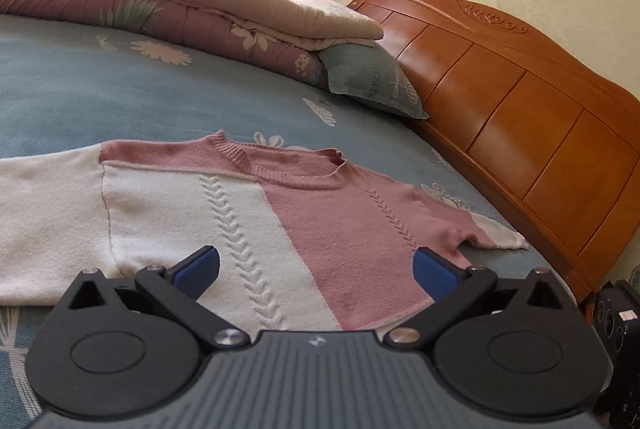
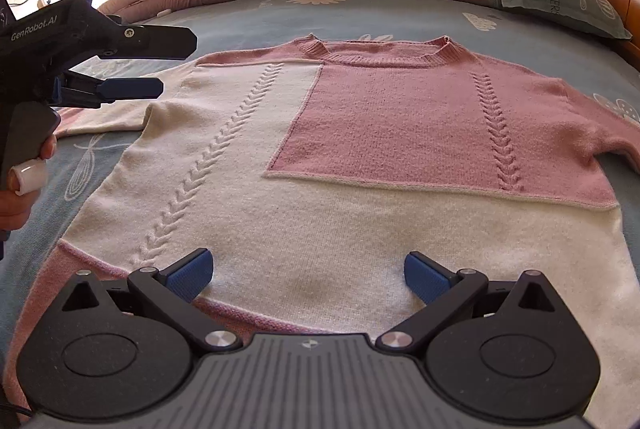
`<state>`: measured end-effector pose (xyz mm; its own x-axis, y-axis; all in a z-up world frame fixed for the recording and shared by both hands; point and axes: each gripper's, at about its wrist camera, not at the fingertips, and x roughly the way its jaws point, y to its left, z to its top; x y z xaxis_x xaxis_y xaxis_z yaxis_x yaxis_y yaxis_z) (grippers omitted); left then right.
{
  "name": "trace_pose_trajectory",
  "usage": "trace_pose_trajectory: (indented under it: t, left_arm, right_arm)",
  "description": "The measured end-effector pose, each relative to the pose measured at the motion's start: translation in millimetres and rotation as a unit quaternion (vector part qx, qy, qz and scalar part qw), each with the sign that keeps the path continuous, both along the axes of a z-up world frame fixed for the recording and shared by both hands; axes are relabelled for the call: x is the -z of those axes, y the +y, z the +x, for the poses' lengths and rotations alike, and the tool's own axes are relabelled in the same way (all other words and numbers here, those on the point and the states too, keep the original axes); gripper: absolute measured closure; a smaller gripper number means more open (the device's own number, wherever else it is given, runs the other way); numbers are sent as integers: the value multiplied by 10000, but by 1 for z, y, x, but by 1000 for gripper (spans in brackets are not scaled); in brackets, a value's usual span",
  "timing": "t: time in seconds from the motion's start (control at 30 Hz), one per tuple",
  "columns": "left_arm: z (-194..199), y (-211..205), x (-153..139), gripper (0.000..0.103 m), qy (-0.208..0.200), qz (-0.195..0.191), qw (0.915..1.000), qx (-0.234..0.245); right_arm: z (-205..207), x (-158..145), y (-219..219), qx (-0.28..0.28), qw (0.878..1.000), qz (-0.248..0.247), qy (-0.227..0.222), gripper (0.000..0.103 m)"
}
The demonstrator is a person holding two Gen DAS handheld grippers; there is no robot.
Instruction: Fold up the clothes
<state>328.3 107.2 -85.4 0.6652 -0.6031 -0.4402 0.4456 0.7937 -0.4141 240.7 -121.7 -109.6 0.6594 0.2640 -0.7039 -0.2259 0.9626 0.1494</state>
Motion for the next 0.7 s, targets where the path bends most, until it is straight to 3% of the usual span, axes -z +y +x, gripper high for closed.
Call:
trace_pose_trajectory:
  t: [0.17,0.3,0.47,0.6,0.7]
  left_arm:
    - [15,-23,32,1,676,822,9942,-146]
    - [10,-27,40,1,549,1041,9929,-149]
    - [9,-32,41,1,439,1184,9918,-186]
    - [11,-37,44,1,285,1330,9905,-188]
    - [12,-36,44,1,258,1304,9910,-154]
  right_arm:
    - [-12,-24,-49,418,9985,135,-321,0]
    - [17,-42,-111,1108,9909,540,-540,0]
    - [54,-64,-187,1950,9718,1064,-790,0]
    - [105,-46,-225,2136,9611,1645,-607,0]
    - [133,-29,-231,2137,9633,1548,-502,0]
